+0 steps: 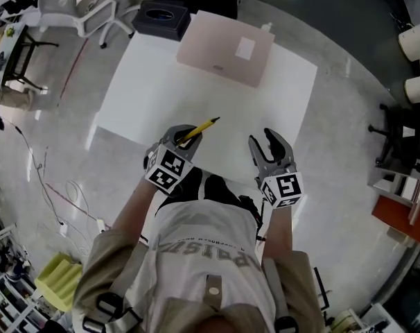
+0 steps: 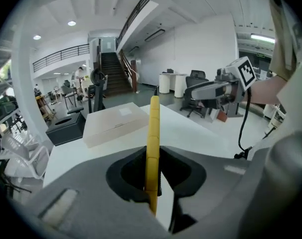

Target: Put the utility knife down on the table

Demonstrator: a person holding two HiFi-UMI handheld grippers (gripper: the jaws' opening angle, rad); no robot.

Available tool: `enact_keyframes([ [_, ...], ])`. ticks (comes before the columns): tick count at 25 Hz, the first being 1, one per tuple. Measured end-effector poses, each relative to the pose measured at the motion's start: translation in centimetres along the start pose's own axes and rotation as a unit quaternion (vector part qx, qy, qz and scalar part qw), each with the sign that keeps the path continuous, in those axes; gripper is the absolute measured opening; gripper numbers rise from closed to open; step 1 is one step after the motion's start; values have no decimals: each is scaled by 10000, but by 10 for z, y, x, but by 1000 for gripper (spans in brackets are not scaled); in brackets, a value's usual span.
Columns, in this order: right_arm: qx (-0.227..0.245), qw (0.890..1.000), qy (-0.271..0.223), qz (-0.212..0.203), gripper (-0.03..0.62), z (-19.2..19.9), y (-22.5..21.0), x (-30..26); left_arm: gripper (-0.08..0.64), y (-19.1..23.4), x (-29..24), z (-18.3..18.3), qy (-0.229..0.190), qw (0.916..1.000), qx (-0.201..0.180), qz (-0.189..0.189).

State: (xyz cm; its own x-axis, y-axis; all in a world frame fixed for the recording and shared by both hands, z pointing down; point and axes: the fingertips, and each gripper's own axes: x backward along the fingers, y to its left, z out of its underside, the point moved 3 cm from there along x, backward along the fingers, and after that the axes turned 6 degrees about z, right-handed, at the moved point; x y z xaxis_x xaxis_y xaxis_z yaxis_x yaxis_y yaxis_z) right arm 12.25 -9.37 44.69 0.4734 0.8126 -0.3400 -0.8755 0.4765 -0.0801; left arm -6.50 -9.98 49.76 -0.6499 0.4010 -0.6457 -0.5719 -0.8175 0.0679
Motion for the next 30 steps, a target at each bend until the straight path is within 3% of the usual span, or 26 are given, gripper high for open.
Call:
enact_keyframes([
  [5,555,9964,409,-500,184,6,20,-14,67,0,-10,12,519,9957,-619,462],
  [9,853,9900,649,-914,184,7,37,-25,67,0,-15,15,823,9869,-1180,727],
  [15,1175,9776,889,-1502,184,5,56,-37,67,1,-25,17,1131,9728,-1731,1041],
  [21,1789,9519,1453,-2018,184,20,74,-51,67,-1,-33,24,1475,9552,-2221,1285],
  [30,2738,9081,2128,-2349,183,53,107,-62,67,-8,-40,35,1868,9279,-2807,1592],
])
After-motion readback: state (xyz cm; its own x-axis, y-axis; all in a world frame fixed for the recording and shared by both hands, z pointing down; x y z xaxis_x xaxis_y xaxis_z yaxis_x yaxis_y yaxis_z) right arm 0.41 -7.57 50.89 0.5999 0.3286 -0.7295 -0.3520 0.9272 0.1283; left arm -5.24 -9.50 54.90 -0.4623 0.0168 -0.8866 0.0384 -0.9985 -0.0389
